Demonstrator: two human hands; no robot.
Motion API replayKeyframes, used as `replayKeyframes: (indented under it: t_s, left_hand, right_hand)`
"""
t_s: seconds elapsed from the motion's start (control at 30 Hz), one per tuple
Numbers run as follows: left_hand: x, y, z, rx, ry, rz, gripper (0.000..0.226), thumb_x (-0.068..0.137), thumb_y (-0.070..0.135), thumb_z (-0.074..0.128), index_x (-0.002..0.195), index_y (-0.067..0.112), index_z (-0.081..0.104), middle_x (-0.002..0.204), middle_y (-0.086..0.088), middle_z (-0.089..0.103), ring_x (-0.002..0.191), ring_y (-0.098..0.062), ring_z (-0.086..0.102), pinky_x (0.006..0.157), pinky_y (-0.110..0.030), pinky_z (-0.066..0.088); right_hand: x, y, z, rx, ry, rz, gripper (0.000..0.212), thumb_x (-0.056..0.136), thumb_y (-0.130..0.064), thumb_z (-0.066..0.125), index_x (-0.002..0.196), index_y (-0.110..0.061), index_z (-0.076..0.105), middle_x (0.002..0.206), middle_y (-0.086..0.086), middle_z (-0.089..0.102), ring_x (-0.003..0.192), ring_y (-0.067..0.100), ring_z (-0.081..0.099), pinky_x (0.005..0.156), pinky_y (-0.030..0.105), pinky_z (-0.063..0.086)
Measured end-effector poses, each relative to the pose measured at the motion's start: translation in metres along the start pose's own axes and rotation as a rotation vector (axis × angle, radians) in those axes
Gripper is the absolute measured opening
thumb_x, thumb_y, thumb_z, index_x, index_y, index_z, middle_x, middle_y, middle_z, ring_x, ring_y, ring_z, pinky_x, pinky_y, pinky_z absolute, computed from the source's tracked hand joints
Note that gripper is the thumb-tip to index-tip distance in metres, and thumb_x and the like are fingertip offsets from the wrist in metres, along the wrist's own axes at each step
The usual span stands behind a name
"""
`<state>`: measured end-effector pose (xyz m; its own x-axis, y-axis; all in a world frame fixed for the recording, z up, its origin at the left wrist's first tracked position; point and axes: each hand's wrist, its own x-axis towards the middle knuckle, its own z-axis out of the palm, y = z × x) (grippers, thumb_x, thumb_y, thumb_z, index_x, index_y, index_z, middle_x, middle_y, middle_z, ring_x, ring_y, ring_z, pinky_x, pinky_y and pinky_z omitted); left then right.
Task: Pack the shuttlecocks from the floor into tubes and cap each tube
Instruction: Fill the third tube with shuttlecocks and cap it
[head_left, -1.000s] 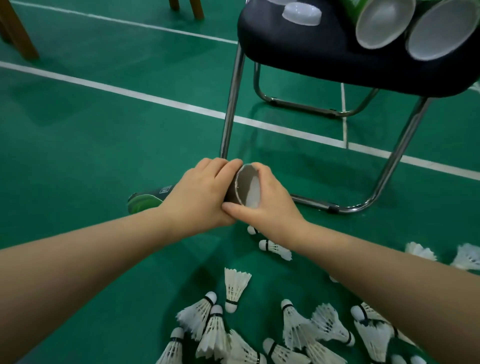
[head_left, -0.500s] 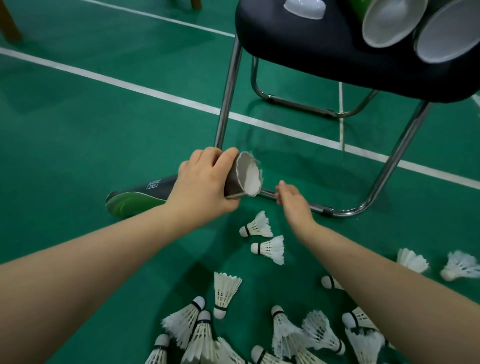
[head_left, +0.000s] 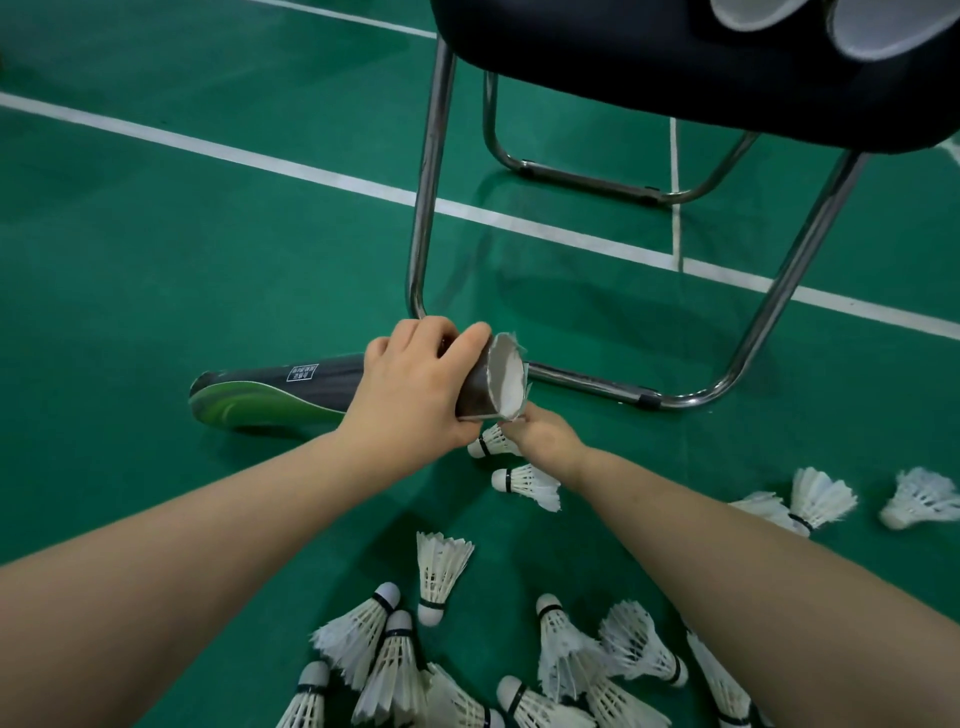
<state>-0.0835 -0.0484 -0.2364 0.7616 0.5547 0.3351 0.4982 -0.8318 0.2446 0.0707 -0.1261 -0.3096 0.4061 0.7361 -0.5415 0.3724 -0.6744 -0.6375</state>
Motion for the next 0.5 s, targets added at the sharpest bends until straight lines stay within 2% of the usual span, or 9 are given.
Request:
replayKeyframes:
  t_s: [0.13,0.23,0.3,0.37,0.43,0.5]
  left_hand:
    - [0.0,-0.001,0.001,0.005,-0.015,-0.007,0.079,0.054,0.032,0.078,0.121,0.023,0.037,0.103,-0.01,0.053,0.093,-0.033,0.049,0.077,-0.043,0.038]
    - [0.001,-0.003,0.001,0.009,-0.02,-0.017,0.08,0.054,0.031,0.079,0.121,0.023,0.036,0.104,-0.011,0.053,0.094,-0.034,0.049,0.078,-0.044,0.037]
    - [0.0,-0.003,0.001,0.012,-0.024,-0.01,0.08,0.055,0.031,0.079,0.121,0.023,0.036,0.104,-0.011,0.053,0.095,-0.034,0.048,0.078,-0.044,0.038]
    - [-0.001,-0.003,0.001,0.009,-0.033,-0.003,0.079,0.056,0.032,0.079,0.121,0.023,0.035,0.105,-0.012,0.053,0.095,-0.034,0.048,0.079,-0.045,0.038]
    - [-0.002,-0.003,0.001,0.009,-0.043,0.001,0.08,0.057,0.032,0.079,0.122,0.023,0.034,0.106,-0.012,0.052,0.097,-0.034,0.047,0.08,-0.046,0.037]
    - [-0.003,-0.004,-0.001,0.014,-0.045,0.001,0.079,0.057,0.033,0.079,0.124,0.022,0.036,0.107,-0.012,0.052,0.098,-0.034,0.047,0.081,-0.046,0.037]
  right_hand:
    - [0.001,0.008,-0.004,-0.013,-0.018,0.015,0.029,0.094,-0.017,0.044,0.119,-0.017,0.059,0.125,0.003,0.057,0.104,0.016,0.05,0.086,0.026,0.036]
    - [-0.001,0.014,-0.007,-0.013,0.019,0.011,0.028,0.094,-0.013,0.045,0.117,-0.018,0.061,0.124,0.0,0.059,0.106,0.016,0.055,0.084,0.024,0.042]
    - [-0.002,0.016,-0.01,0.013,0.088,0.005,0.024,0.094,-0.013,0.049,0.11,-0.02,0.065,0.116,-0.001,0.062,0.093,0.019,0.061,0.071,0.026,0.048]
    - [-0.002,0.016,-0.013,0.05,0.166,-0.001,0.02,0.091,-0.013,0.053,0.103,-0.022,0.067,0.104,-0.001,0.062,0.075,0.018,0.058,0.056,0.022,0.045]
    - [-0.002,0.018,-0.016,0.054,0.227,-0.005,0.016,0.09,-0.014,0.055,0.099,-0.022,0.066,0.094,-0.003,0.06,0.065,0.013,0.054,0.049,0.019,0.041]
    - [-0.004,0.019,-0.02,0.081,0.283,0.017,0.016,0.091,-0.014,0.053,0.102,-0.019,0.063,0.088,-0.006,0.056,0.063,0.008,0.051,0.048,0.018,0.037]
